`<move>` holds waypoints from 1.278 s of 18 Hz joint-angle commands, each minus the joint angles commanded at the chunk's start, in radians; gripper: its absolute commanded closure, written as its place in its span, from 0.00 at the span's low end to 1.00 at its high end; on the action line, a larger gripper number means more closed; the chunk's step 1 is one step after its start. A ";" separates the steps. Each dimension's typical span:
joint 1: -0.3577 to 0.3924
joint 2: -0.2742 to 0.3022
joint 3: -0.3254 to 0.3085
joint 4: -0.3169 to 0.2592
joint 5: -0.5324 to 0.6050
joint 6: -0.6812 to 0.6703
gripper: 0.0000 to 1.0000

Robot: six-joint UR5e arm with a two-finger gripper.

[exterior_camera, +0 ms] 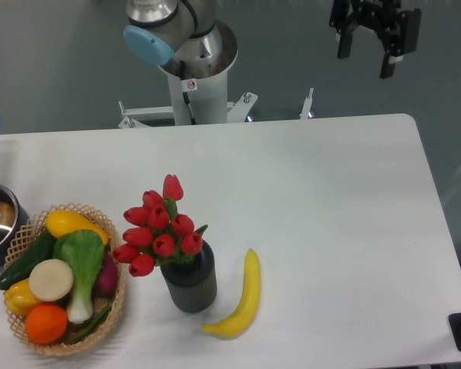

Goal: Pick up the flowers from the vase
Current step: 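Move the open gripper down toward the red tulips in the black vase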

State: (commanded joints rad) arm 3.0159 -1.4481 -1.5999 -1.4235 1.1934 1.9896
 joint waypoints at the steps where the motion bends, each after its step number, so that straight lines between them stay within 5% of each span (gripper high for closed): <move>1: 0.000 0.000 0.000 0.002 0.000 -0.002 0.00; 7: -0.011 0.002 -0.011 0.002 -0.003 -0.018 0.00; 11: -0.055 0.008 -0.044 0.009 -0.009 -0.145 0.00; 19: -0.178 0.005 -0.182 0.242 -0.090 -0.488 0.00; 23: -0.196 0.000 -0.270 0.380 -0.240 -0.620 0.00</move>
State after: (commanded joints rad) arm 2.8195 -1.4481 -1.8697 -1.0434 0.9530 1.3700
